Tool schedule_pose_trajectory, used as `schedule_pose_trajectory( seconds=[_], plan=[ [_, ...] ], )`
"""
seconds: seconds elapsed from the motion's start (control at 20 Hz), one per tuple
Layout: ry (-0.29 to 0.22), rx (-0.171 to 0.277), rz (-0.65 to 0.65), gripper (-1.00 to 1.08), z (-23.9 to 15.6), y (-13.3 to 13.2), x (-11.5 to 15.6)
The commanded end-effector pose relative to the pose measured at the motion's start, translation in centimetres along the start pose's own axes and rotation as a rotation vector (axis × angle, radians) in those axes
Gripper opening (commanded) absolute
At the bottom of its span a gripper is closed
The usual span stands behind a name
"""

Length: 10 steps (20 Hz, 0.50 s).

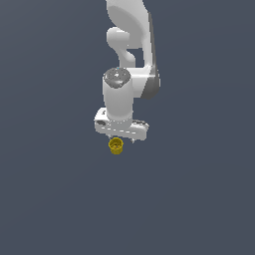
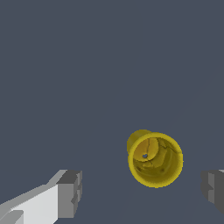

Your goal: Pick up the object and move it to a goal position.

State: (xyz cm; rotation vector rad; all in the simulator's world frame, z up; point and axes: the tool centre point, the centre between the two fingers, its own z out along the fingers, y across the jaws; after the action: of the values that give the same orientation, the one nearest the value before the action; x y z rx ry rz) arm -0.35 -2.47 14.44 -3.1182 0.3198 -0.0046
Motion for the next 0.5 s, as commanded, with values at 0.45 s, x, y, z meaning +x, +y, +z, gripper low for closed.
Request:
schedule_pose_trajectory(
  seconds=[0.45],
  plan=[
    [-0.002, -0.005, 0.280, 1.00, 3.8, 2.8, -1.1]
  ],
)
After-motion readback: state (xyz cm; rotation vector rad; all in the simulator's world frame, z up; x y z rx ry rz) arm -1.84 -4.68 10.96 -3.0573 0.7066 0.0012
